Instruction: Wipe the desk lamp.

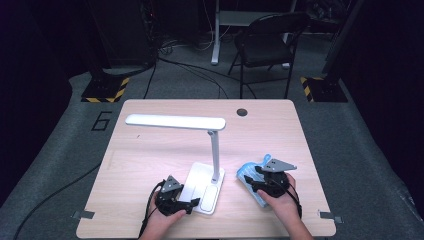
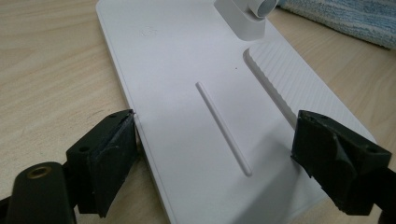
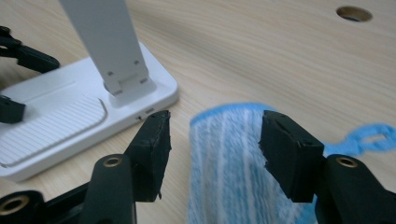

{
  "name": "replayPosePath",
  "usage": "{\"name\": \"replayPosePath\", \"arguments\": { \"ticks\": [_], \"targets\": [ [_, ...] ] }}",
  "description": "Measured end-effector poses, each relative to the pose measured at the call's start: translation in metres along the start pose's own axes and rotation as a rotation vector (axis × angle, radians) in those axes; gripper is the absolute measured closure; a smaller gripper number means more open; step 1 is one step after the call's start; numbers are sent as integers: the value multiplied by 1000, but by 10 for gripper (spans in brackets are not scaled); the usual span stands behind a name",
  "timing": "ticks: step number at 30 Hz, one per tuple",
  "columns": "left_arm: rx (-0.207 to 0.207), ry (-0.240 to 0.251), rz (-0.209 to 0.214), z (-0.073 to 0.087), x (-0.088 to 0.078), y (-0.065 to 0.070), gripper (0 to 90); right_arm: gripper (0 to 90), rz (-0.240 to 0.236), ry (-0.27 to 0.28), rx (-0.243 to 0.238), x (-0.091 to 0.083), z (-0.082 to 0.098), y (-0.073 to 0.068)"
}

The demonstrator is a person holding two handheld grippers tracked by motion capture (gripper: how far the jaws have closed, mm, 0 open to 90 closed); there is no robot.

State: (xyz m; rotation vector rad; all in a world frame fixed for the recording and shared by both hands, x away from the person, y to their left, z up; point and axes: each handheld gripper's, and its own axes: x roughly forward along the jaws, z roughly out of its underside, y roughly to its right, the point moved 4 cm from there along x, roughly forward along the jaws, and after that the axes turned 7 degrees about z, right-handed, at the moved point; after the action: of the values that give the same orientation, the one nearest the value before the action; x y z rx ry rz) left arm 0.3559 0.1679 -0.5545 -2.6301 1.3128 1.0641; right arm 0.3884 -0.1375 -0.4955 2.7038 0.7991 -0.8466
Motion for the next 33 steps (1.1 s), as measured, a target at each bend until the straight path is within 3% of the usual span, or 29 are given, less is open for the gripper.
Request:
{"name": "replayPosePath", "arguments": {
  "ticks": [10,16,18,23,28,33],
  "targets": [
    [2,-10,11,0,-1,0,140,391,64,-46,20,1,27,12],
    [3,-6,9,0,-1,0,139,408,59,-66,19,5,36,12],
    [5,-2,6,0,0,0,139,416,75,-66,52,7,39,12],
    [6,-2,5,0,0,0,138,422,79,-66,47,8,43,10],
    [3,-2,6,0,0,0,139,470,86,-81,9,10,45,8],
    [-5,3,2,0,0,1,138,589,90,-90,-8,12,46,4]
  ]
}}
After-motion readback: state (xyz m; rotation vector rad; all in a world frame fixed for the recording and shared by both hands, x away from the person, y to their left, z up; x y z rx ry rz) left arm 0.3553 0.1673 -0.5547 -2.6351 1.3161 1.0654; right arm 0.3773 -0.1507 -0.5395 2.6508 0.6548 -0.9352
